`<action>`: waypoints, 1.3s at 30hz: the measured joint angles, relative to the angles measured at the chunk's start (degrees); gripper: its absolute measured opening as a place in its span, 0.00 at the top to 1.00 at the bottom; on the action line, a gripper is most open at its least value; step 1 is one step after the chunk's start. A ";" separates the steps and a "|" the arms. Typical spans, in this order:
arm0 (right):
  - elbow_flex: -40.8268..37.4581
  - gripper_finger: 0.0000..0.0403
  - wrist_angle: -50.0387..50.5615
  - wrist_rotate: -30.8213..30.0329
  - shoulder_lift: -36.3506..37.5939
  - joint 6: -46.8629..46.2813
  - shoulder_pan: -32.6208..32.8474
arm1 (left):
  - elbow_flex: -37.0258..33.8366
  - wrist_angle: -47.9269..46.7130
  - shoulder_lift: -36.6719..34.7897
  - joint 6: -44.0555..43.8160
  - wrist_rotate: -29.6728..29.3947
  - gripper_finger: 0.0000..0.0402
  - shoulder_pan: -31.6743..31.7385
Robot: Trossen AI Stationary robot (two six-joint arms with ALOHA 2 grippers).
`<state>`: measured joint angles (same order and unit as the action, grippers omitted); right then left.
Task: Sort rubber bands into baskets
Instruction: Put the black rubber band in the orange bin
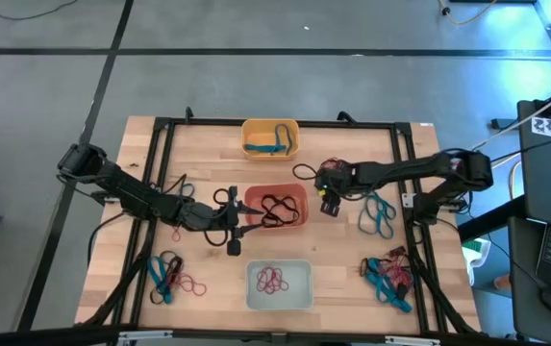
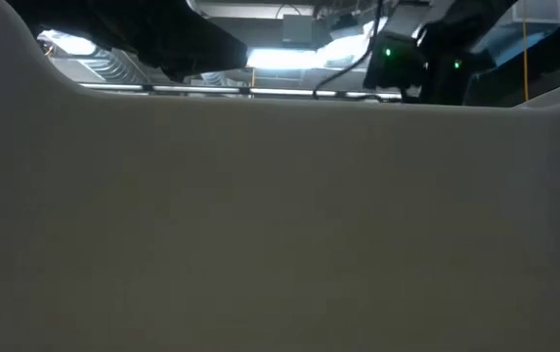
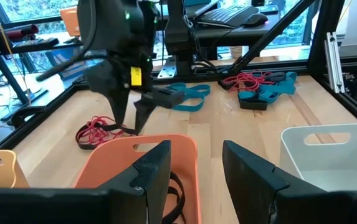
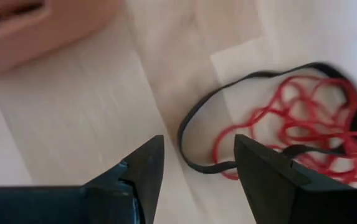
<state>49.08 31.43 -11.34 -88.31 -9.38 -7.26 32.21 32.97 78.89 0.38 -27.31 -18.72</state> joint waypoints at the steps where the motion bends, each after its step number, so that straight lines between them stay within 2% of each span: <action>1: -0.84 0.52 -0.87 0.70 -0.14 0.19 -0.25 | 0.00 0.00 0.00 0.00 0.02 0.64 0.01; 18: -7.81 0.53 -10.55 1.91 -0.20 0.32 -0.40 | 0.00 0.17 0.00 -0.26 0.01 0.64 0.01; 23: -8.80 0.64 -12.36 3.03 -0.20 1.03 -0.40 | 0.00 0.22 0.00 -0.26 0.02 0.64 0.01; 31: -8.81 0.96 -12.03 2.97 -0.18 2.66 -0.38 | 0.00 0.22 0.00 -0.31 0.02 0.64 0.00; 33: -8.55 0.98 -11.67 2.86 -0.03 3.70 -0.29 | 0.00 0.22 0.00 -0.31 0.01 0.64 0.02; 39: -6.05 0.94 -10.05 2.78 3.62 4.65 -0.27 | -0.01 0.20 0.00 -0.33 0.00 0.64 0.02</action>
<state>43.03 21.38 -8.56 -84.69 -4.73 -7.53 32.21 33.17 78.89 0.05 -27.31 -18.70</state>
